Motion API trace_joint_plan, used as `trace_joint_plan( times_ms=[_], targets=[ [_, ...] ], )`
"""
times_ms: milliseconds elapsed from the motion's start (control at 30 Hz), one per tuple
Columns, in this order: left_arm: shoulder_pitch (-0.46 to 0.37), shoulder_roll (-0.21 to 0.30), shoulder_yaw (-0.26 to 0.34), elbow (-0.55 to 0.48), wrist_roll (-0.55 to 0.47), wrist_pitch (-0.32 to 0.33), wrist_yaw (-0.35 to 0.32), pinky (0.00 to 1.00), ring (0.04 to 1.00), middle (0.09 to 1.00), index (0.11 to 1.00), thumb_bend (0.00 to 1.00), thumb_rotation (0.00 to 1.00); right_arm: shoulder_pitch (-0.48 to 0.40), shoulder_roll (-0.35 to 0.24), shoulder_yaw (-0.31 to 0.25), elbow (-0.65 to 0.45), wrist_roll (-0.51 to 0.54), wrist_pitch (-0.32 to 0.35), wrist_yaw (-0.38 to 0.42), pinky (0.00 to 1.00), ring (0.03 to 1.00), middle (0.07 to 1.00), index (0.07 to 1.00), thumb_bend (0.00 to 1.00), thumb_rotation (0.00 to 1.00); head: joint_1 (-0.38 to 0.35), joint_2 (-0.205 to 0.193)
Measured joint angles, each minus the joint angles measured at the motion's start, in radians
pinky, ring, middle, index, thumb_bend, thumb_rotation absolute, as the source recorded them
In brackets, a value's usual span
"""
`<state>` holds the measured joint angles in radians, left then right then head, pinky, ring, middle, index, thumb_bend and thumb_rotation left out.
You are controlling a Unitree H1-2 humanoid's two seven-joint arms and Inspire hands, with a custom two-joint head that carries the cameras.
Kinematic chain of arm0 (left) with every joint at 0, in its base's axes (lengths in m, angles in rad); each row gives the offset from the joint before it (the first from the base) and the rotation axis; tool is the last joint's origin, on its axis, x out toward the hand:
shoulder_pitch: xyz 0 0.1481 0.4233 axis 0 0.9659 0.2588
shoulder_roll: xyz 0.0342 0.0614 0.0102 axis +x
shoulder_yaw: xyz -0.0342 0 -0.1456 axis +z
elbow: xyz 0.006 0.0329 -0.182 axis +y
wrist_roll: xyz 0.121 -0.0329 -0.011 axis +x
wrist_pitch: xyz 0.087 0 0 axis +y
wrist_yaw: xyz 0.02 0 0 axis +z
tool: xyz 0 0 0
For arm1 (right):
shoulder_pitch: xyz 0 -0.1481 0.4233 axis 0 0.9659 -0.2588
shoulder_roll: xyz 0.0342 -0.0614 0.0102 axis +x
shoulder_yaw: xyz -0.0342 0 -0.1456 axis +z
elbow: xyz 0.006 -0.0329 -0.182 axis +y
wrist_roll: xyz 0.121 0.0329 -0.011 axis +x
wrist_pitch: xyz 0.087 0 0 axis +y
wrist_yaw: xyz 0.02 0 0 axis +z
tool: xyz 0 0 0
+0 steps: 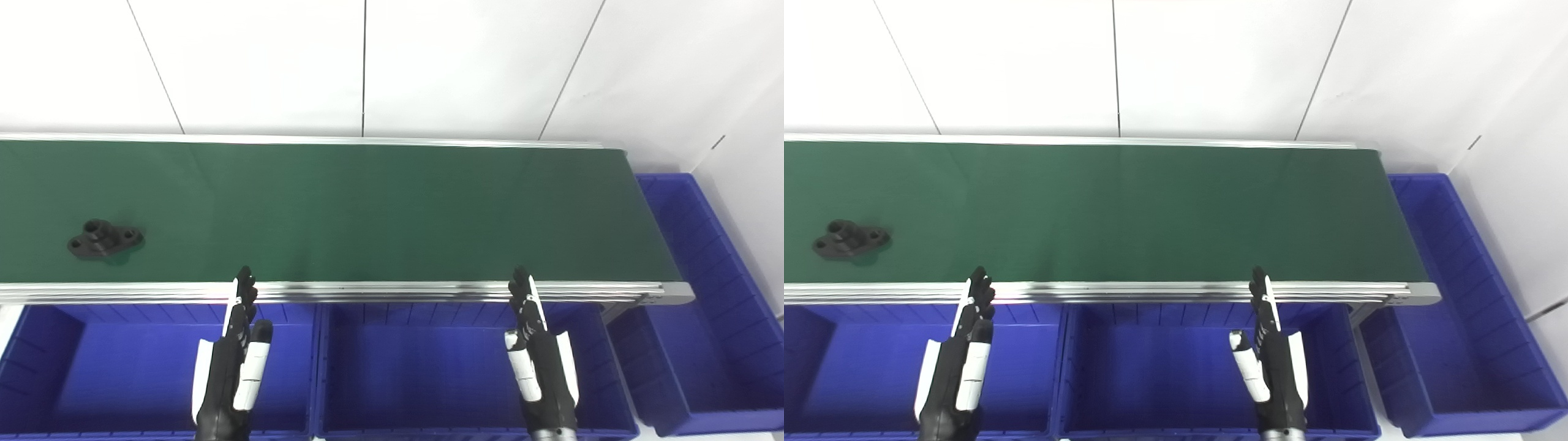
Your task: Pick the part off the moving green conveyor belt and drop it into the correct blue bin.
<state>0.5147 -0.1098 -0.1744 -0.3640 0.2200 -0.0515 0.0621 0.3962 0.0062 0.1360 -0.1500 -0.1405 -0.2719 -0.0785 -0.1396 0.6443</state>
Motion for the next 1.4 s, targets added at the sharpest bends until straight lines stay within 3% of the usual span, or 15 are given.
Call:
trace_joint_plan(
  times_ms=[433, 1000, 1267, 1400],
  targets=[
    [0.004, 0.0, -0.006, -0.001, 0.0, 0.006, -0.001, 1.0, 0.999, 1.0, 1.0, 0.69, 1.0, 0.008, 0.016, -0.003, 0.0, -0.027, 0.0, -0.005, 0.94, 0.959, 0.981, 0.97, 0.76, 0.92, 0.006, -0.003],
    [0.006, 0.0, -0.013, -0.001, -0.021, 0.006, -0.004, 1.0, 1.0, 1.0, 1.0, 0.7, 1.0, 0.015, 0.018, -0.009, 0.018, -0.035, -0.001, -0.011, 0.93, 0.957, 0.979, 0.966, 0.76, 0.9, 0.011, -0.006],
    [0.005, -0.003, -0.011, 0.0, -0.021, 0.006, -0.003, 1.0, 0.999, 1.0, 1.0, 0.72, 1.0, 0.013, 0.017, -0.012, 0.036, -0.027, -0.005, -0.011, 0.93, 0.957, 0.98, 0.962, 0.77, 0.89, 0.021, -0.017],
    [0.005, -0.008, -0.011, 0.013, -0.022, 0.006, -0.001, 1.0, 1.0, 1.0, 1.0, 0.71, 1.0, 0.013, 0.009, -0.014, 0.05, -0.023, -0.013, -0.009, 0.94, 0.96, 0.986, 0.967, 0.77, 0.9, 0.054, -0.046]
  ],
)
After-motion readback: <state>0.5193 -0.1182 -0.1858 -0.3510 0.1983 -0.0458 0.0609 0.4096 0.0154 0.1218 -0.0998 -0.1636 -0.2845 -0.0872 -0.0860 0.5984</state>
